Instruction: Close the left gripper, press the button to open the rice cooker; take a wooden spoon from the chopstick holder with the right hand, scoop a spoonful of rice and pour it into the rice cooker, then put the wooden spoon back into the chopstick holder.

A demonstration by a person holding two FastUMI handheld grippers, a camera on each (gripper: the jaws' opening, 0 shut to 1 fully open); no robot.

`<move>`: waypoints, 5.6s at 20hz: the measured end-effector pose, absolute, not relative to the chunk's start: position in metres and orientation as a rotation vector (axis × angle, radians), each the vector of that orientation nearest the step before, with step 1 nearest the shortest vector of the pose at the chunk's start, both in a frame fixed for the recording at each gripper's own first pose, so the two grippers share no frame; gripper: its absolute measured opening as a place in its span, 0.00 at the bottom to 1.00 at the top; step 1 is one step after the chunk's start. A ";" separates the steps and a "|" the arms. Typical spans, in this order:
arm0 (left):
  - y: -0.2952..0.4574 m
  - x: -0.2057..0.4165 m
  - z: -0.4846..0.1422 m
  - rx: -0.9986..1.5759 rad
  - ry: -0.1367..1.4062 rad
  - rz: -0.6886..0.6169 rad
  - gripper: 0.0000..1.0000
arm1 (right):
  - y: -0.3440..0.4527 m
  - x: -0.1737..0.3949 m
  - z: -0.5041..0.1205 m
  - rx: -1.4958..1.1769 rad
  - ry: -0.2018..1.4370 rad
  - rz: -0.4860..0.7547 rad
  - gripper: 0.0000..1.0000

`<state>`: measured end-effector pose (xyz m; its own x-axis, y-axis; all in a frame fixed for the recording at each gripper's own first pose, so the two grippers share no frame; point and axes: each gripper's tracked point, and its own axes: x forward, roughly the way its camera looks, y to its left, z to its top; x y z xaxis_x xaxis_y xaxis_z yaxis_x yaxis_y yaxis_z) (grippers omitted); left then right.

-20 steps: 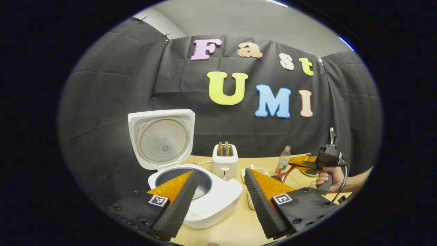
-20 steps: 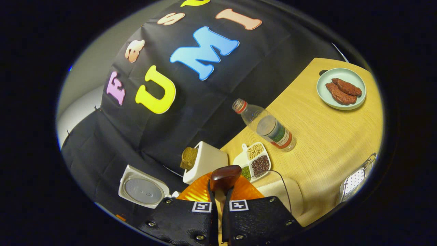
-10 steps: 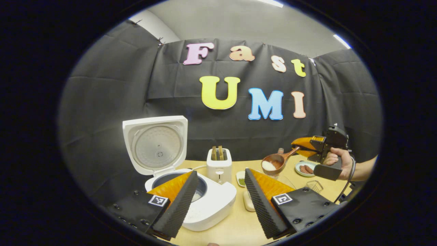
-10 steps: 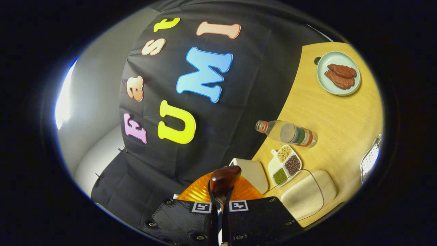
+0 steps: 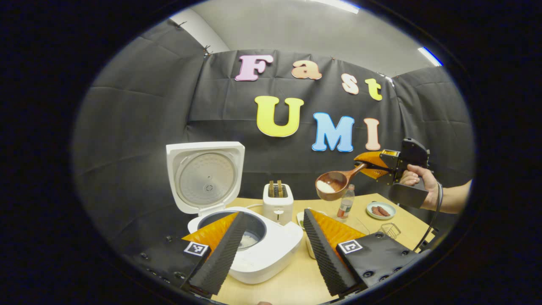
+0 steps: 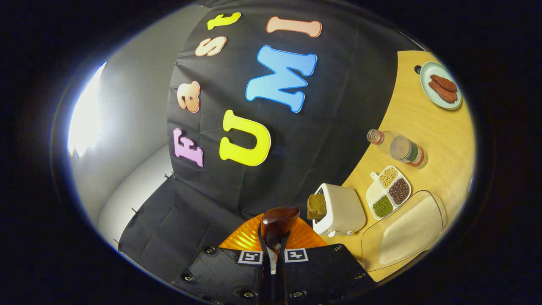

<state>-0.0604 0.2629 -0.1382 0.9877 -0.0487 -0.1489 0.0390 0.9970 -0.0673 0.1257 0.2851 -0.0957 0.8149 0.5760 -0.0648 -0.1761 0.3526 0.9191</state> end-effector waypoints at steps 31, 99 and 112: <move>0.333 -0.102 -0.172 -0.071 0.195 0.114 0.95 | 0.560 0.138 -0.208 0.323 0.582 0.862 0.04; 0.114 -0.009 -0.093 0.030 0.063 -0.048 0.92 | 0.030 0.078 -0.113 0.539 0.394 0.214 0.04; 0.083 -0.025 -0.072 0.074 0.067 -0.026 0.95 | 0.002 0.070 -0.195 0.409 0.497 0.104 0.05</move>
